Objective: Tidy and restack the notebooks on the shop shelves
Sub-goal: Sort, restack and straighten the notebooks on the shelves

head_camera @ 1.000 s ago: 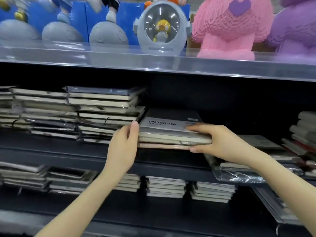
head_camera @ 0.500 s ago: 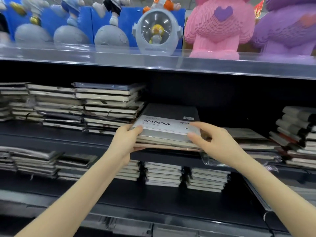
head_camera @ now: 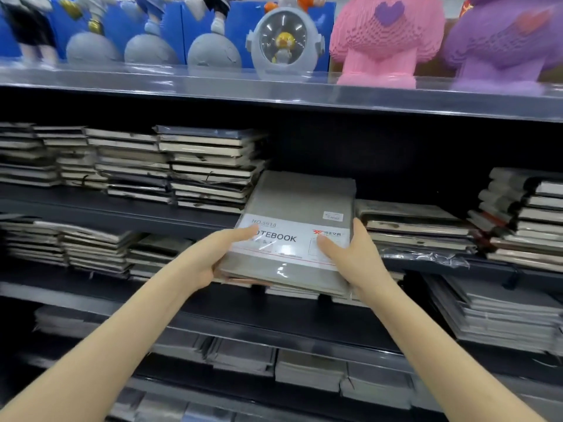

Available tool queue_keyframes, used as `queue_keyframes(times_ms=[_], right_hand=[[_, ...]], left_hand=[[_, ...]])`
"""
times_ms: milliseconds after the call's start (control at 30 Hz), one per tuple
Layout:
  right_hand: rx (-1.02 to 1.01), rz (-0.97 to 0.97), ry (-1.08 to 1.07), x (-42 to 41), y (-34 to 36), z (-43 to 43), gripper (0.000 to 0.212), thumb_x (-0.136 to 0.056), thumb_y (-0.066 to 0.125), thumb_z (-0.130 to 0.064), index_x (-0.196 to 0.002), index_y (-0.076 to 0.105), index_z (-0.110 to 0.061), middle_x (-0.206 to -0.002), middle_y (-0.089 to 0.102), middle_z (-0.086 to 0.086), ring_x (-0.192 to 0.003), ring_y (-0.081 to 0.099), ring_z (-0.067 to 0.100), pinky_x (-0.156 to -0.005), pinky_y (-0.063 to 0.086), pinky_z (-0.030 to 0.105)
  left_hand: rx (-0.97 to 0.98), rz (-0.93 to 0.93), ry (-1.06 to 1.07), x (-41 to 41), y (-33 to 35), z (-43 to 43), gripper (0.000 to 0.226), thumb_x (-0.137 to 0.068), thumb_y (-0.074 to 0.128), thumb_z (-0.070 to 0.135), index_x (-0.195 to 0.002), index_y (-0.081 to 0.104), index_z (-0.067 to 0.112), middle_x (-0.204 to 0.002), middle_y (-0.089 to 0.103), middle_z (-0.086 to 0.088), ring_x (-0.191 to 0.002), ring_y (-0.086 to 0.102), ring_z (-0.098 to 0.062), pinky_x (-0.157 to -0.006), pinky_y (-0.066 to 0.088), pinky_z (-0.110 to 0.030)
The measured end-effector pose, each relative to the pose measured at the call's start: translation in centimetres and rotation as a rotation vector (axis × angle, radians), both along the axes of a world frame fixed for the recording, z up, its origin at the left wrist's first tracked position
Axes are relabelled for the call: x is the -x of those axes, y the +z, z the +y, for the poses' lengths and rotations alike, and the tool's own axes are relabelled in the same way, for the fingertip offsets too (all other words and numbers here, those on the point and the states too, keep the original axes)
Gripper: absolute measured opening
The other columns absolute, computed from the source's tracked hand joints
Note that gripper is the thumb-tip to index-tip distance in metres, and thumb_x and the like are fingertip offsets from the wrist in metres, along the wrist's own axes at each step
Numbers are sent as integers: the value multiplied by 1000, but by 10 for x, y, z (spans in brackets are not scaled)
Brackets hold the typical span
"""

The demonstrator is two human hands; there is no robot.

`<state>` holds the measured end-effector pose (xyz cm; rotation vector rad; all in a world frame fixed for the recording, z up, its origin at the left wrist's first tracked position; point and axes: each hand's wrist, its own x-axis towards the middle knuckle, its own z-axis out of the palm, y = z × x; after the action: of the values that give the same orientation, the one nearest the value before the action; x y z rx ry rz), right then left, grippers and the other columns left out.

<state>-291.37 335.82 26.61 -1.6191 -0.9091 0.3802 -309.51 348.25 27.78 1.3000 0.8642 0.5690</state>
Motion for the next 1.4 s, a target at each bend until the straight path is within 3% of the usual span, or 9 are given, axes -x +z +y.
queue_keyframes(times_ms=[100,200,433,500,633,733,933,1033,1400], right_hand=[[-83,58,-8,12,-5,2,48,-65,69,-44,-108,51,-38,-102,69,-15,-97,66,16,-86,53,48],[-152,34,-11,24,-5,-2,45,-67,65,-43,-110,52,-47,-106,69,-17,-94,65,13,-77,53,42],[-243,-185,-27,56,-15,-35,67,-84,68,-27,-121,32,-69,-124,57,-28,-118,55,4,-101,46,45],[-248,-197,-26,60,-21,-45,75,-86,68,-18,-128,26,-64,-127,54,-30,-120,52,0,-104,44,41],[-285,-241,-9,65,-22,-55,81,-86,66,-7,-146,24,-42,-137,51,-17,-124,50,5,-105,44,42],[-355,-292,-1,62,-8,-49,83,-86,64,-5,-151,19,-29,-143,47,-8,-129,47,12,-106,41,45],[-447,-400,-25,42,30,-10,87,-87,62,-14,-152,7,-30,-152,32,-4,-138,35,13,-113,31,48],[-445,-417,-37,25,45,14,88,-86,61,-20,-152,4,-33,-153,30,-6,-140,32,12,-114,29,48],[-412,-430,33,-21,30,52,84,-89,61,-21,-150,6,-40,-150,33,-9,-138,34,10,-114,31,47]], left_hand=[[-150,149,71,-9,5,17,71,-69,71,61,-113,62,6,-102,71,-8,-87,67,-21,-63,51,-27],[-362,194,76,-13,-1,18,57,-81,62,57,-102,66,5,-95,71,-5,-80,64,-17,-61,47,-23],[-543,-65,-10,5,-44,-1,28,-92,53,41,-101,65,17,-94,72,6,-86,68,-10,-72,53,-20],[-601,-144,-14,9,-51,-4,26,-92,57,38,-105,62,16,-96,71,5,-86,68,-5,-67,50,-13],[-711,-213,-5,17,-45,-3,66,-76,67,58,-119,48,12,-108,64,5,-94,64,-1,-77,52,-18],[-782,-300,4,20,-24,-3,62,-76,63,45,-124,38,16,-105,58,16,-87,60,13,-73,49,-10],[-875,-428,29,5,20,19,47,-91,59,17,-130,34,7,-115,59,0,-100,61,-3,-76,49,-12],[-876,-438,45,-10,37,31,43,-94,55,9,-130,31,7,-112,55,5,-93,59,9,-74,46,-7],[-812,-384,30,-41,25,61,56,-93,56,9,-135,19,19,-119,46,16,-103,51,9,-80,43,-2]])
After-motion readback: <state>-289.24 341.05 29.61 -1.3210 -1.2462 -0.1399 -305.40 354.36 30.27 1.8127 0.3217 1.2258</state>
